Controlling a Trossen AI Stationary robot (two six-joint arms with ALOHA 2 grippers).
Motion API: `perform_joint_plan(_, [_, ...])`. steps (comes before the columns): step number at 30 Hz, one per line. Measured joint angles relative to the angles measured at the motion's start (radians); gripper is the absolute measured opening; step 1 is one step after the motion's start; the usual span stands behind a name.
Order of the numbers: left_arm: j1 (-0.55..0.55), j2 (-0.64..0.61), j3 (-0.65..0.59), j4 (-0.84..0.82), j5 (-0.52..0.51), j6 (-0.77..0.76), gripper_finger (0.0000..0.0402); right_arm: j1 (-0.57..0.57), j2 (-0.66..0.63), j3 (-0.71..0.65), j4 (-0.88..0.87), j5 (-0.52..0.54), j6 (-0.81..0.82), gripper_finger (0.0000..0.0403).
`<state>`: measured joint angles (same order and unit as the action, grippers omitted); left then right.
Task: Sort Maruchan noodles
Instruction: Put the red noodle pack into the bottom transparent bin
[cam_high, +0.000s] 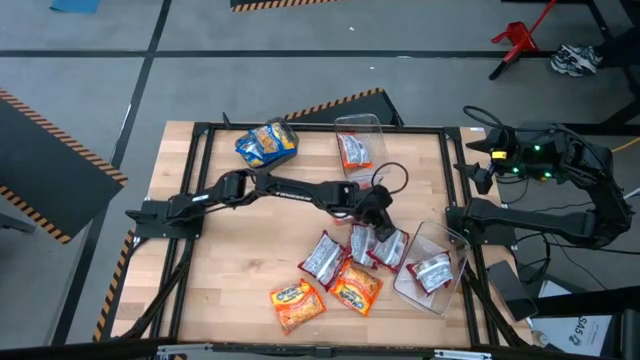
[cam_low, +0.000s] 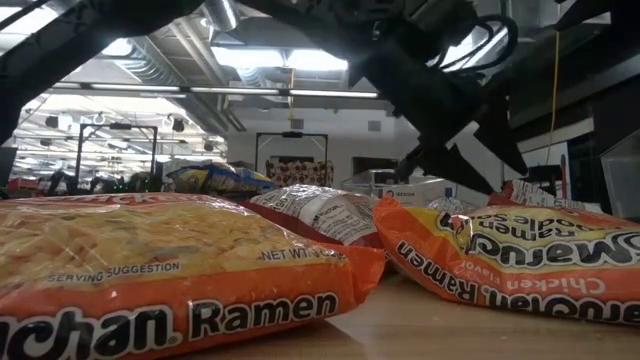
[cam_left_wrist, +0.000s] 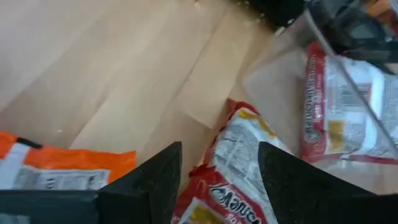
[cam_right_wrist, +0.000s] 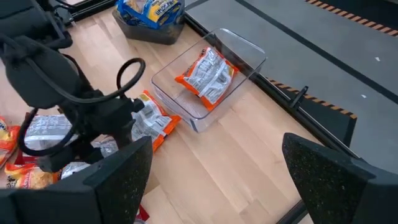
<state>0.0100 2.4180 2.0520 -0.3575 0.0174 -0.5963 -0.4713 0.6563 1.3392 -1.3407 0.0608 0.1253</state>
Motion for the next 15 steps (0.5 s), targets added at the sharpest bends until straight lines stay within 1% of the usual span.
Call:
perform_joint_plan(5, [-0.007, 0.001, -0.078, 0.095, 0.000, -0.050, 0.0215, 0.000, 0.000, 0.000, 0.000, 0.000, 0.000, 0.0347])
perform_joint_plan(7, [-0.011, 0.001, -0.098, 0.140, 0.000, -0.059, 0.0216, 0.000, 0.000, 0.000, 0.000, 0.001, 0.000, 0.0347])
perform_joint_plan(11, [-0.017, 0.001, -0.127, 0.167, 0.001, -0.111, 0.0216, 0.000, 0.000, 0.000, 0.004, 0.001, 0.000, 0.0347])
perform_joint_plan(15, [-0.020, 0.000, -0.162, 0.266, 0.000, -0.135, 0.0212, 0.000, 0.000, 0.000, 0.005, 0.001, 0.000, 0.0347])
